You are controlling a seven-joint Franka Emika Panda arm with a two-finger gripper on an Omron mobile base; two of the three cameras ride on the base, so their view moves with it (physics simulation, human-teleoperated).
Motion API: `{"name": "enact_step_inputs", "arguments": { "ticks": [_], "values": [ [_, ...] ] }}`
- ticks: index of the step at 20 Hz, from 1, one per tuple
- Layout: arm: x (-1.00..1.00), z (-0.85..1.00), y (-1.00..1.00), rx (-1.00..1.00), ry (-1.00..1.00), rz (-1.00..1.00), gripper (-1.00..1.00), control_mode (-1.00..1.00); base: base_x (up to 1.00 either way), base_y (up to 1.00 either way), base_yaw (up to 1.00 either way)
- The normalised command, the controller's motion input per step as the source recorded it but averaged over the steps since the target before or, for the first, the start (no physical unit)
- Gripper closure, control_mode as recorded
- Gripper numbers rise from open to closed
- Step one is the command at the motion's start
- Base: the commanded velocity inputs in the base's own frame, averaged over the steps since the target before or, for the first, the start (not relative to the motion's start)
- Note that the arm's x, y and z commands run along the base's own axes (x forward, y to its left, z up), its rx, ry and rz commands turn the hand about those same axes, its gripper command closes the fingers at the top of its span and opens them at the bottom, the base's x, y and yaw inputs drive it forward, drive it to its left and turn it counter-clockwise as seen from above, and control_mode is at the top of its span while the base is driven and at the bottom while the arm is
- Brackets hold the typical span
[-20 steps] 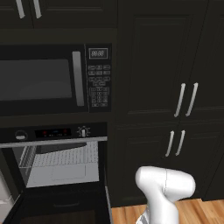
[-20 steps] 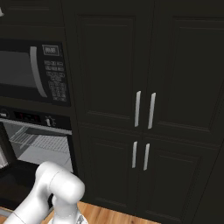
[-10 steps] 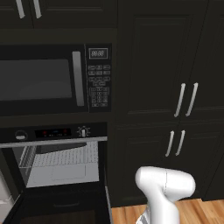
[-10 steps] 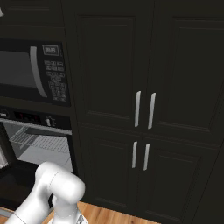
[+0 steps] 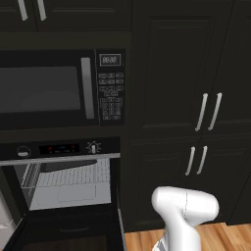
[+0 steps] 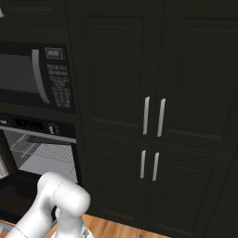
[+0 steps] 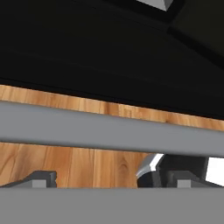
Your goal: Take the baked cake out of the oven and place it on the plate for cooling. Then close the oven door.
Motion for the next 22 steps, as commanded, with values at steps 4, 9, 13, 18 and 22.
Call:
{"name": "enact_step_inputs", "arguments": {
  "ticks": [4, 9, 13, 18, 22],
  "values": [
    [0.22, -0.16, 0.04, 0.00, -0.09, 0.05, -1.00, -1.00, 0.00, 0.00, 0.00],
    [0.07, -0.22, 0.11, 0.00, -0.09, 0.04, -1.00, -1.00, 0.00, 0.00, 0.00],
    [-0.02, -0.31, 0.22, 0.00, -0.04, 0.02, -1.00, -1.00, 0.00, 0.00, 0.00],
    [0.00, -0.33, 0.25, 0.00, -0.04, 0.00, -1.00, -1.00, 0.00, 0.00, 0.00],
    [0.07, -0.39, 0.27, 0.00, -0.01, 0.00, -1.00, -1.00, 0.00, 0.00, 0.00]
  ]
}}
